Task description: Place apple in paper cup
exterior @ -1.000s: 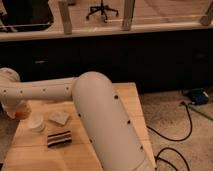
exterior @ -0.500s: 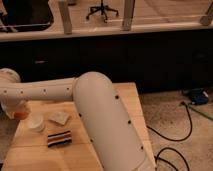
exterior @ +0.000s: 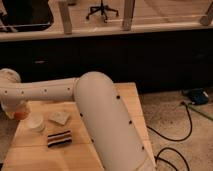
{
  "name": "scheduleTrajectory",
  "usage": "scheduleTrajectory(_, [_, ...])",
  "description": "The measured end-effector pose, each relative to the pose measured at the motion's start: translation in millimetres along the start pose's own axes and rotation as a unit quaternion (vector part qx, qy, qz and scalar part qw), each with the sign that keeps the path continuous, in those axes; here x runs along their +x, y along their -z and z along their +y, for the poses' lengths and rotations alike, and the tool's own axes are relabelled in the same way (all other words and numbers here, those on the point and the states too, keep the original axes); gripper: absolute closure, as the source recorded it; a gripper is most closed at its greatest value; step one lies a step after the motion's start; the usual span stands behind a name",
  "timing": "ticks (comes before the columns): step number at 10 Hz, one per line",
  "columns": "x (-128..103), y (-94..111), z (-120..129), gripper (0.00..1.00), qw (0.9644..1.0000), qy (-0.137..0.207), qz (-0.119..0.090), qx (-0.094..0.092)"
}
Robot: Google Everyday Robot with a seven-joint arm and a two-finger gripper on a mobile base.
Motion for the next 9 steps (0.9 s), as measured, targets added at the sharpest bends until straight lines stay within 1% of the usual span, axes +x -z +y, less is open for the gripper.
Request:
scheduleTrajectory(1, [6.3,8.6,1.0,0.86,1.0000,-0.001,0.001,-0.006])
scheduleTrajectory(2, [9.8,15.6,1.9,0.96,1.0000,-0.003,0.000,-0.009])
scheduleTrajectory(3, [16.4,23.2,7.4,1.00,0.9999,-0.007,0.000,-0.015])
scheduleTrajectory(5, [22.6,34.6,15.7,1.00,0.9997,-0.013,0.000,-0.023])
scheduleTrajectory(6, [23.5,37.8,22.0,1.00,0.9994,-0.016,-0.005,-0.031])
scheduleTrajectory(8, [22.7,39.9,30.5,1.00,0.9989,-0.021,-0.012,-0.039])
scheduleTrajectory(9, [21.1,40.8,40.1,1.00,0.9986,-0.027,-0.016,-0.043])
